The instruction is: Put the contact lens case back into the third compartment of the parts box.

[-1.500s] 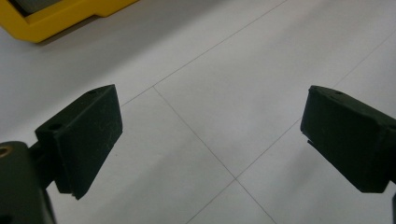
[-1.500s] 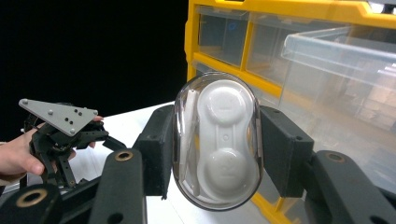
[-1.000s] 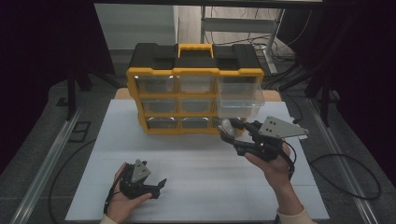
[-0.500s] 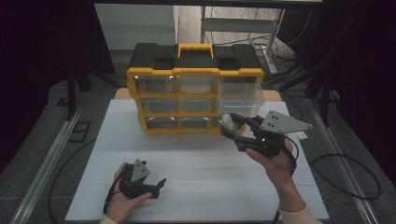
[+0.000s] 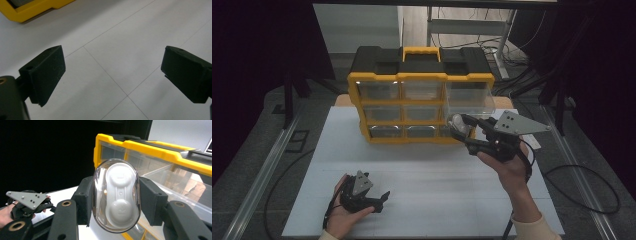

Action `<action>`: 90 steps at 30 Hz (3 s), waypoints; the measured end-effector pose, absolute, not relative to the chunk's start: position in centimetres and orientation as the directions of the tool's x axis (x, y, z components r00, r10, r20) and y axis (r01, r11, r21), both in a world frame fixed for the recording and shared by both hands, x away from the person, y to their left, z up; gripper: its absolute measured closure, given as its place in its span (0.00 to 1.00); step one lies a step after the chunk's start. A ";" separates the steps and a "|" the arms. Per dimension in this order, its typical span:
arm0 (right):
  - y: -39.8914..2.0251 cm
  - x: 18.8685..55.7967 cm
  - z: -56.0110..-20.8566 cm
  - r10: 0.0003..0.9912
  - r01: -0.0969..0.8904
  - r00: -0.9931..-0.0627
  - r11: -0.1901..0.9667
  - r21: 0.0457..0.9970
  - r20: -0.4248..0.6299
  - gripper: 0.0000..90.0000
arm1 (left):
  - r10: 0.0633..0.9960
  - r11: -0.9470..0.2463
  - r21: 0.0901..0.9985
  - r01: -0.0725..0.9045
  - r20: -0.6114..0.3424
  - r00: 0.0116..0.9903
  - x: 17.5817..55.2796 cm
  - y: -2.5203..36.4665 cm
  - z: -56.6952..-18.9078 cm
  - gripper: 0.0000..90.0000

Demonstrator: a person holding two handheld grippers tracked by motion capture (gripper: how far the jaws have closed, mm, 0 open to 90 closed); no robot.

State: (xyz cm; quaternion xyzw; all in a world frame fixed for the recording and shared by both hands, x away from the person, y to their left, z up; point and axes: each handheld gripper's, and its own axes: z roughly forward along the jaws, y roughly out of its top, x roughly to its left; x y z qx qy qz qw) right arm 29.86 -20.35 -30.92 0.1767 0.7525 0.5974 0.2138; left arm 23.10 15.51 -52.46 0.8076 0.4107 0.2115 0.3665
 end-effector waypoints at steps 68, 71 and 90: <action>-22.6 36.6 -28.1 0.711 0.072 -0.701 0.148 0.986 -0.055 0.55 | 0.819 -0.397 0.764 0.509 0.044 0.572 23.2 15.6 -52.5 0.07; -22.4 36.9 -28.1 0.716 0.075 -0.695 0.155 0.985 -0.060 0.55 | 0.819 -0.396 0.764 0.510 0.043 0.572 23.2 15.6 -52.5 0.07; -21.4 37.0 -28.5 0.693 0.089 -0.717 0.199 0.976 -0.076 0.39 | 0.820 -0.397 0.763 0.511 0.044 0.571 23.2 15.6 -52.5 0.07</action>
